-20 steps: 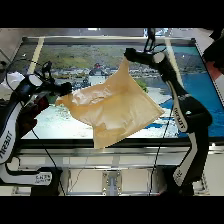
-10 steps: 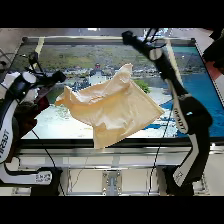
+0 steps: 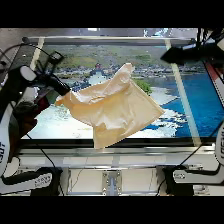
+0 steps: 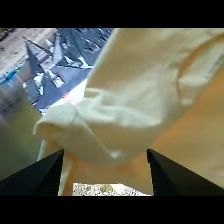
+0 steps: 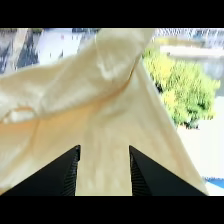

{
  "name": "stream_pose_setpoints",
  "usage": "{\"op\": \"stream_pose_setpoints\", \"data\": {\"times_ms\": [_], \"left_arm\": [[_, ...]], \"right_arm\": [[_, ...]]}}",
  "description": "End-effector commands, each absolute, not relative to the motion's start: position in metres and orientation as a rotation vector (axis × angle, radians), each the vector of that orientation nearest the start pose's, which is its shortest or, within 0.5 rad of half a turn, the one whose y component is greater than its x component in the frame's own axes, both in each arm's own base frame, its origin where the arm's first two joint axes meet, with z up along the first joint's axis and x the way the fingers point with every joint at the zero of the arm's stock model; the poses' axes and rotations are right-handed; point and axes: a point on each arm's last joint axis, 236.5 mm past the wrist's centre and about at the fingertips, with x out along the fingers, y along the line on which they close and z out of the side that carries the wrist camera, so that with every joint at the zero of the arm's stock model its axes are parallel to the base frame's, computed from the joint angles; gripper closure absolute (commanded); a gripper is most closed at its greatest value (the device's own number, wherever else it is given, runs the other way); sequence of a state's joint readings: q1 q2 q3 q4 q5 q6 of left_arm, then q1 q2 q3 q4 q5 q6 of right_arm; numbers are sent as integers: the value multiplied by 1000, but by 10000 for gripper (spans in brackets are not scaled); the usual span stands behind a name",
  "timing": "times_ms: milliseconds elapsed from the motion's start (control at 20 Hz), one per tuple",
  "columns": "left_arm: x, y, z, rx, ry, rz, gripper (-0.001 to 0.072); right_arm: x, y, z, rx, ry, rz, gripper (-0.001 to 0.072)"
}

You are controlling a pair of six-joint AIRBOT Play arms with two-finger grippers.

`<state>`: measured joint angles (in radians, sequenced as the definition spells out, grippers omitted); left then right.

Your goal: Fold the shirts.

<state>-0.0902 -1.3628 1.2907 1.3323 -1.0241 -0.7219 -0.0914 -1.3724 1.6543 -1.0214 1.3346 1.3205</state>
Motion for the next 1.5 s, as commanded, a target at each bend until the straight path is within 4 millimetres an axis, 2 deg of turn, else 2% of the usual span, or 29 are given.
{"op": "stream_pose_setpoints", "data": {"times_ms": [0,50,150,250,350,450,550,750,900,1100,1200,1450], "left_arm": [[414,-115,-4,878,1050,-804,131],[411,-118,-15,929,1079,-824,132],[408,-123,-29,985,1107,-846,132],[407,-124,-34,985,1117,-852,132],[408,-120,-35,980,1123,-846,132],[410,-117,-39,975,1131,-842,132],[419,-115,-48,989,1121,-827,132],[430,-114,-69,1005,1120,-821,131],[429,-112,-86,1007,1152,-832,132],[437,-114,-92,1007,1132,-817,131],[440,-112,-91,1004,1121,-806,131],[444,-97,-91,969,1139,-770,132]], "right_arm": [[340,107,85,243,1259,508,361],[306,126,51,291,1350,536,357],[247,177,6,509,1469,598,184],[207,225,-13,769,1526,646,184],[188,255,-24,947,1551,632,184],[170,280,-30,981,1589,636,184],[157,301,-42,1006,1641,566,184],[149,340,-60,1143,1674,454,184],[146,360,-74,1144,1722,440,185],[161,385,-84,1122,1732,457,185],[167,391,-89,1122,1736,451,186],[171,388,-103,1146,1747,370,209]]}}
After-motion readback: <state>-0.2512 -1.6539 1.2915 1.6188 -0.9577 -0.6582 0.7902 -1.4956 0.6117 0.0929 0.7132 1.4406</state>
